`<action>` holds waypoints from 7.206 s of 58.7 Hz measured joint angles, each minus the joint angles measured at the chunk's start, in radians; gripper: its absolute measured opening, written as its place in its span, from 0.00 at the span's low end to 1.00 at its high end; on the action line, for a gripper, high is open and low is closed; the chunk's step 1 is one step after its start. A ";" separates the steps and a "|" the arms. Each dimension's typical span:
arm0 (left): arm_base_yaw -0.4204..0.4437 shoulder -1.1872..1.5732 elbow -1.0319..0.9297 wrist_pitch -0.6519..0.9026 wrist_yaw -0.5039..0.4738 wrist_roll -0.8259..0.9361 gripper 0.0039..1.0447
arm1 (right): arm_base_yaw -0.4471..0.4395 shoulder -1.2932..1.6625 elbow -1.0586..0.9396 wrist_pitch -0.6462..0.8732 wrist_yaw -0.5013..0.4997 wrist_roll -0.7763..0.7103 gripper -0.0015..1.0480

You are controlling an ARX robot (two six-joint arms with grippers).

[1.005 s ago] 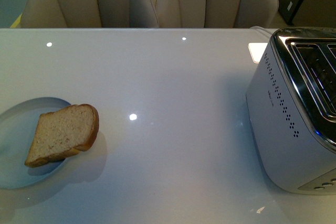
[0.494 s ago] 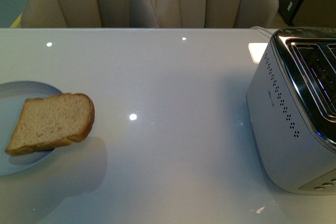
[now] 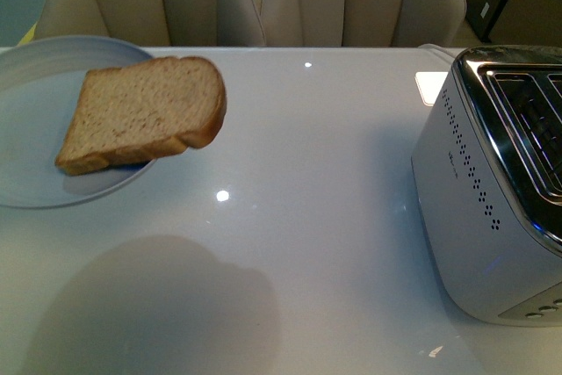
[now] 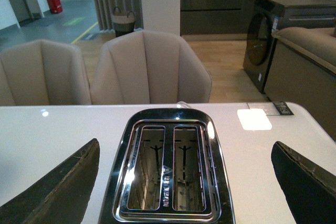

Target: Left arm holds plate, right arm toasts bread

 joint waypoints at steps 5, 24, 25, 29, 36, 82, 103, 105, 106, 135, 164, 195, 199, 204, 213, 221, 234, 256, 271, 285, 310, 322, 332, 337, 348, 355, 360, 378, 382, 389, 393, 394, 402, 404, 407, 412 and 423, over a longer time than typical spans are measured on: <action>-0.052 -0.040 0.016 -0.027 -0.020 -0.040 0.03 | 0.000 0.000 0.000 0.000 0.000 0.000 0.91; -0.310 -0.169 0.077 -0.121 -0.136 -0.240 0.03 | 0.000 0.000 0.000 0.000 0.000 0.000 0.91; -0.315 -0.171 0.079 -0.123 -0.138 -0.245 0.03 | 0.000 0.000 0.000 0.000 0.000 0.000 0.91; -0.349 -0.185 0.087 -0.128 -0.150 -0.289 0.03 | 0.000 0.000 0.000 0.000 0.000 0.000 0.91; -0.398 -0.208 0.098 -0.136 -0.175 -0.353 0.03 | 0.000 0.000 0.000 0.000 0.000 0.000 0.91; -0.543 -0.247 0.128 -0.175 -0.215 -0.451 0.03 | 0.000 0.000 0.000 0.000 0.000 0.000 0.91; -0.543 -0.247 0.128 -0.175 -0.215 -0.451 0.03 | 0.000 0.000 0.000 0.000 0.000 0.000 0.91; -0.543 -0.247 0.128 -0.175 -0.215 -0.451 0.03 | 0.000 0.002 0.000 -0.002 0.004 -0.001 0.91; -0.543 -0.247 0.128 -0.175 -0.216 -0.451 0.03 | 0.006 0.018 0.010 -0.035 0.024 -0.005 0.91; -0.545 -0.249 0.128 -0.175 -0.216 -0.452 0.03 | 0.145 0.718 0.339 0.016 0.082 0.120 0.91; -0.545 -0.249 0.128 -0.175 -0.216 -0.452 0.03 | 0.246 1.161 0.620 0.244 -0.192 0.586 0.91; -0.545 -0.249 0.128 -0.175 -0.216 -0.452 0.03 | 0.346 1.276 0.629 0.293 -0.244 0.817 0.67; -0.545 -0.249 0.128 -0.175 -0.216 -0.452 0.03 | 0.350 1.280 0.629 0.290 -0.238 0.820 0.52; -0.545 -0.249 0.128 -0.175 -0.216 -0.452 0.03 | 0.350 1.276 0.629 0.290 -0.238 0.825 0.37; -0.545 -0.249 0.128 -0.175 -0.216 -0.452 0.03 | 0.346 1.255 0.629 0.290 -0.251 0.840 0.15; -0.545 -0.250 0.128 -0.175 -0.216 -0.455 0.03 | 0.333 1.226 0.631 0.289 -0.265 0.843 0.03; -0.545 -0.250 0.128 -0.175 -0.215 -0.458 0.03 | 0.277 1.143 0.662 0.250 -0.286 0.843 0.03; -0.545 -0.250 0.128 -0.175 -0.215 -0.459 0.03 | 0.055 0.964 0.766 0.070 -0.258 0.446 0.03; -0.545 -0.250 0.128 -0.175 -0.214 -0.459 0.03 | 0.003 0.922 0.670 0.048 -0.189 0.069 0.03; -0.545 -0.250 0.128 -0.175 -0.214 -0.459 0.03 | 0.019 0.954 0.552 0.074 -0.077 -0.093 0.03; -0.545 -0.250 0.128 -0.175 -0.213 -0.459 0.03 | 0.079 0.996 0.475 0.112 0.007 -0.098 0.03; -0.545 -0.250 0.128 -0.175 -0.213 -0.459 0.03 | 0.090 1.009 0.452 0.123 0.021 -0.086 0.03; -0.545 -0.250 0.128 -0.175 -0.213 -0.459 0.03 | 0.099 1.016 0.426 0.129 0.032 -0.074 0.03; -0.545 -0.250 0.128 -0.175 -0.213 -0.459 0.03 | 0.103 1.017 0.423 0.129 0.035 -0.071 0.03; -0.545 -0.250 0.128 -0.175 -0.213 -0.459 0.03 | 0.121 1.019 0.416 0.112 0.072 -0.070 0.03; -0.545 -0.250 0.128 -0.175 -0.213 -0.459 0.03 | 0.139 1.019 0.416 0.072 0.110 -0.067 0.03; -0.545 -0.250 0.128 -0.175 -0.213 -0.459 0.03 | 0.151 1.024 0.416 0.063 0.120 -0.063 0.03; -0.545 -0.250 0.128 -0.175 -0.213 -0.459 0.03 | 0.167 1.137 0.415 0.101 0.134 -0.043 0.03; -0.545 -0.250 0.128 -0.175 -0.213 -0.459 0.03 | 0.168 1.158 0.412 0.111 0.130 -0.040 0.03; -0.545 -0.250 0.128 -0.175 -0.213 -0.459 0.03 | 0.174 1.197 0.404 0.138 0.127 -0.037 0.03; -0.545 -0.250 0.128 -0.175 -0.213 -0.459 0.03 | 0.177 1.212 0.397 0.150 0.126 -0.037 0.03; -0.545 -0.250 0.128 -0.175 -0.213 -0.459 0.03 | 0.178 1.216 0.396 0.154 0.126 -0.036 0.03; -0.545 -0.250 0.128 -0.175 -0.213 -0.459 0.03 | 0.179 1.228 0.386 0.161 0.118 -0.028 0.20; -0.545 -0.250 0.128 -0.175 -0.213 -0.459 0.03 | 0.179 1.229 0.378 0.160 0.114 -0.025 0.25; -0.545 -0.250 0.128 -0.175 -0.214 -0.459 0.03 | 0.178 1.232 0.363 0.154 0.110 -0.023 0.33; -0.545 -0.250 0.128 -0.175 -0.213 -0.459 0.03 | 0.175 1.228 0.352 0.144 0.099 -0.016 0.45; -0.545 -0.250 0.128 -0.175 -0.213 -0.459 0.03 | 0.158 1.153 0.340 0.159 0.109 0.001 0.70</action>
